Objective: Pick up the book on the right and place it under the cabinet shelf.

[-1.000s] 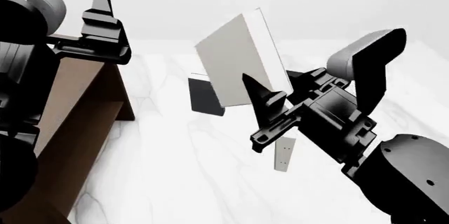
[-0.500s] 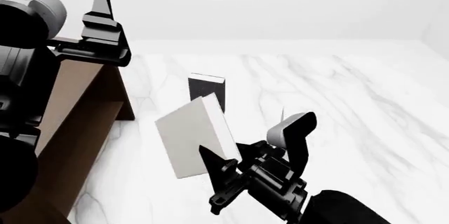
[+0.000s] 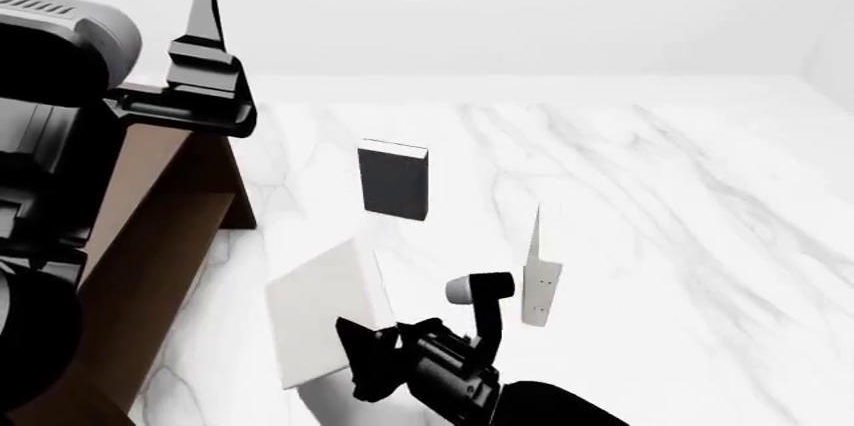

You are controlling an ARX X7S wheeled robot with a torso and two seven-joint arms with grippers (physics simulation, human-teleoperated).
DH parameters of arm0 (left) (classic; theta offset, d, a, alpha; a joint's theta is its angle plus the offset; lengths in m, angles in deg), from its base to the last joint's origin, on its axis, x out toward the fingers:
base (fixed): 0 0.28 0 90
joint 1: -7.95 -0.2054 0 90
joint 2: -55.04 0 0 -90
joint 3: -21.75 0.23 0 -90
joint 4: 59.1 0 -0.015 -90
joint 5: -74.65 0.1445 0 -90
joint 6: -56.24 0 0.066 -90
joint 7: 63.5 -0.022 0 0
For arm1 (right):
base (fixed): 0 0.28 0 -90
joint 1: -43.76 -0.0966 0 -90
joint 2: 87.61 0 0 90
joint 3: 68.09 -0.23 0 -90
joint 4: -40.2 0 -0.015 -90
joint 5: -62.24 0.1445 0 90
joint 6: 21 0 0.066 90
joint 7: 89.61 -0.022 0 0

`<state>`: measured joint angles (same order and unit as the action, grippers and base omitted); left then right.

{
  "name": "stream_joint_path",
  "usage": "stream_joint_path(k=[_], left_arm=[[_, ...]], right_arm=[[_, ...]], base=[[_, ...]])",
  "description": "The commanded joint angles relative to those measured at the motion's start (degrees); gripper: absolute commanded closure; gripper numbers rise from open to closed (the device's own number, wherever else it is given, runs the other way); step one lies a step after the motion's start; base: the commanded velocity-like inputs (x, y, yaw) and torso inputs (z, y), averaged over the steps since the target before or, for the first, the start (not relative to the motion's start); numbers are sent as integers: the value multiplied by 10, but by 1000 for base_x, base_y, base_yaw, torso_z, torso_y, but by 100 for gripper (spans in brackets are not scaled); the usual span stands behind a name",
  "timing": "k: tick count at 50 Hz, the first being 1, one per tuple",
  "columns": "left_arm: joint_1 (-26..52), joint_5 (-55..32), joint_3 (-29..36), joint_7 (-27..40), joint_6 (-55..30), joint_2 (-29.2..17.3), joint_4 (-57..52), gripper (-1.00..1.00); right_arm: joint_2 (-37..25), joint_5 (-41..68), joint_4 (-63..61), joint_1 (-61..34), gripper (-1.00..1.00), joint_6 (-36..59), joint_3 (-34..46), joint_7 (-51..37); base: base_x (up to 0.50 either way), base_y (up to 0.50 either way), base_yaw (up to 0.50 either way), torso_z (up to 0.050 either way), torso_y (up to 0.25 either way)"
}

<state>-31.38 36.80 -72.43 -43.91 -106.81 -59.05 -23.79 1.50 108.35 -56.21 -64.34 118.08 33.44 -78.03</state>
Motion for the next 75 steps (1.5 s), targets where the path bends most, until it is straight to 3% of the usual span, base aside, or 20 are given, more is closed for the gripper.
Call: stream_joint_path(k=[1, 24, 68, 69, 75], left_arm=[[-15, -2, 1, 3, 12, -5, 0, -100], [-26, -16, -5, 13, 19, -11, -3, -100], [-15, -63, -16, 34, 15, -21, -7, -100], [-16, -62, -16, 34, 17, -22, -6, -100], [-23, -63, -14, 34, 28, -25, -4, -100]], right_arm=[[4, 104, 122, -37, 100, -76, 64, -13], [2, 164, 276, -89, 100, -198, 160, -26], [2, 227, 471, -150, 100, -336, 306, -7], [2, 228, 473, -151, -100, -336, 309, -8], [-3, 223, 473, -150, -100, -351, 327, -19]], base=[[0, 0, 0, 0, 10], [0, 0, 0, 0, 1], [0, 0, 0, 0, 1], [0, 0, 0, 0, 0], [0, 0, 0, 0, 0]])
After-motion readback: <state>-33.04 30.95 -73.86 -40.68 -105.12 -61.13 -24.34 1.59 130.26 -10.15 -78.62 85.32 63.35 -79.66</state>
